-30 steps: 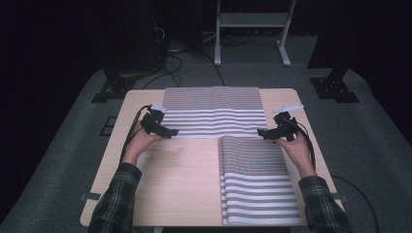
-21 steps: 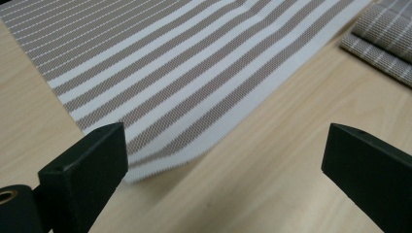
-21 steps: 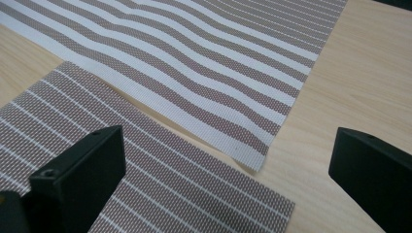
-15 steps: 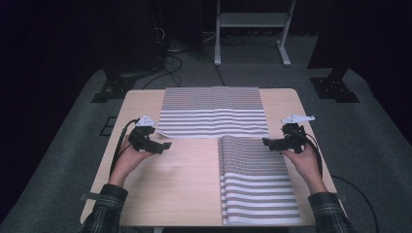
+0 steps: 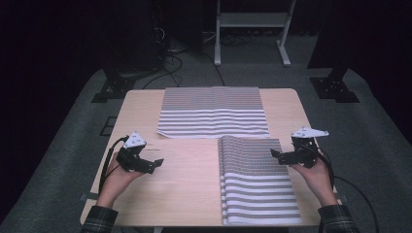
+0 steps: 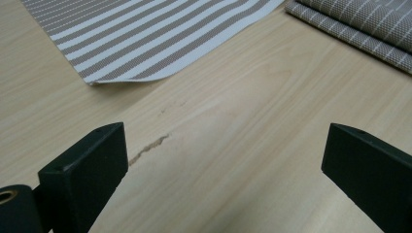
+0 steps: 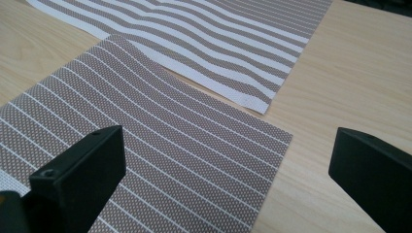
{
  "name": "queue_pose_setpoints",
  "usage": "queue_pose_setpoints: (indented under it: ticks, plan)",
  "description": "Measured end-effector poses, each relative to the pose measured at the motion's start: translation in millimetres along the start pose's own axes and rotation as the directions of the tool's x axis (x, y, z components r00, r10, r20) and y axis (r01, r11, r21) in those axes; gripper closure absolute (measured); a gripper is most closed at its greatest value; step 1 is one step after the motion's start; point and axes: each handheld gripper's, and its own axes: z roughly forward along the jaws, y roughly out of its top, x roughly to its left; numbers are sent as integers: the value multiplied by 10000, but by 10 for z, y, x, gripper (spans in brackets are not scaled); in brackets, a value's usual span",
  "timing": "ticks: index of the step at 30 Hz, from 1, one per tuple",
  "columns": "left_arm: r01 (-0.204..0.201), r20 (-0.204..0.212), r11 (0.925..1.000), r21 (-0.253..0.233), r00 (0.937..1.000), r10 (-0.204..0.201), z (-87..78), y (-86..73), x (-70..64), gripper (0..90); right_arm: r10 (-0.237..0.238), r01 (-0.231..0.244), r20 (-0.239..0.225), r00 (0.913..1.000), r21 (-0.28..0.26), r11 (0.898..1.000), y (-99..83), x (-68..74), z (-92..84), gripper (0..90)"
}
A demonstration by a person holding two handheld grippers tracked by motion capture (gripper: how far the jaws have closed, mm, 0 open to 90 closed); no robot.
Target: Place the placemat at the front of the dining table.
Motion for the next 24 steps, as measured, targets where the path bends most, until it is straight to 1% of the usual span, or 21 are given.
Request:
queue_pose_setpoints:
  ticks: [3,5,9,14,18,21,24]
  plan:
    - [-11,-43,10000,-82,10000,10,-66,-72,-68,20,-18,18,-58,10000,-24,10000,-62,-1,-47,0]
    - [-124,-188,9999,-47,9997,123,-100,-132,-124,20,71,-72,-187,9998,-51,10000,-114,3,-95,0]
    - [-202,-199,9998,91,9996,204,-130,-244,-202,20,47,-52,-253,9997,-208,9998,-224,18,-188,0]
    - [-314,-220,9992,258,9992,320,-150,-375,-283,20,-106,103,-120,9999,-223,9997,-373,18,-284,0]
    - [-430,-269,9977,517,9987,444,-161,-467,-334,20,-41,42,54,10000,-119,9999,-519,-5,-343,0]
    - [-383,-287,9974,611,9988,401,-173,-533,-357,20,2,-3,146,9999,29,10000,-610,-24,-377,0]
    - [-345,-322,9965,760,9988,371,-187,-616,-373,19,119,-120,228,9997,41,9999,-702,-48,-426,0]
